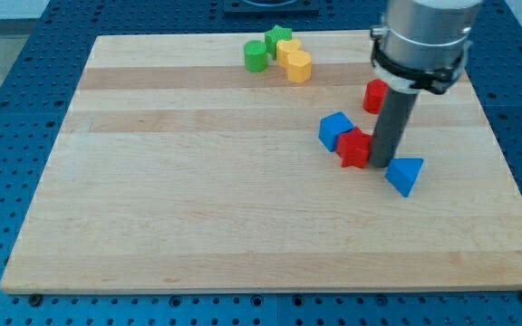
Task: Move the blue triangle towards the bottom right
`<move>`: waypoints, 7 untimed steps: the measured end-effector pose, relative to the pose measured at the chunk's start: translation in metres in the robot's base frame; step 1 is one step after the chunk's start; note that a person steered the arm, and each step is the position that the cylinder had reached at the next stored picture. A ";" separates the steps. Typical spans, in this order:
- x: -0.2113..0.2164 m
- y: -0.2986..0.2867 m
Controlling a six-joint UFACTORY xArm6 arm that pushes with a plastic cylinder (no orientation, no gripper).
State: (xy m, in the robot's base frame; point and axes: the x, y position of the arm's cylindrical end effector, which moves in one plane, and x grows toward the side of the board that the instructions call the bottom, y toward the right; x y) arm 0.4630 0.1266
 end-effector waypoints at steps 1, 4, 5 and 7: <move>-0.001 -0.011; 0.016 -0.006; 0.027 0.005; 0.016 0.021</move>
State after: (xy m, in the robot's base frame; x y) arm 0.4792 0.1471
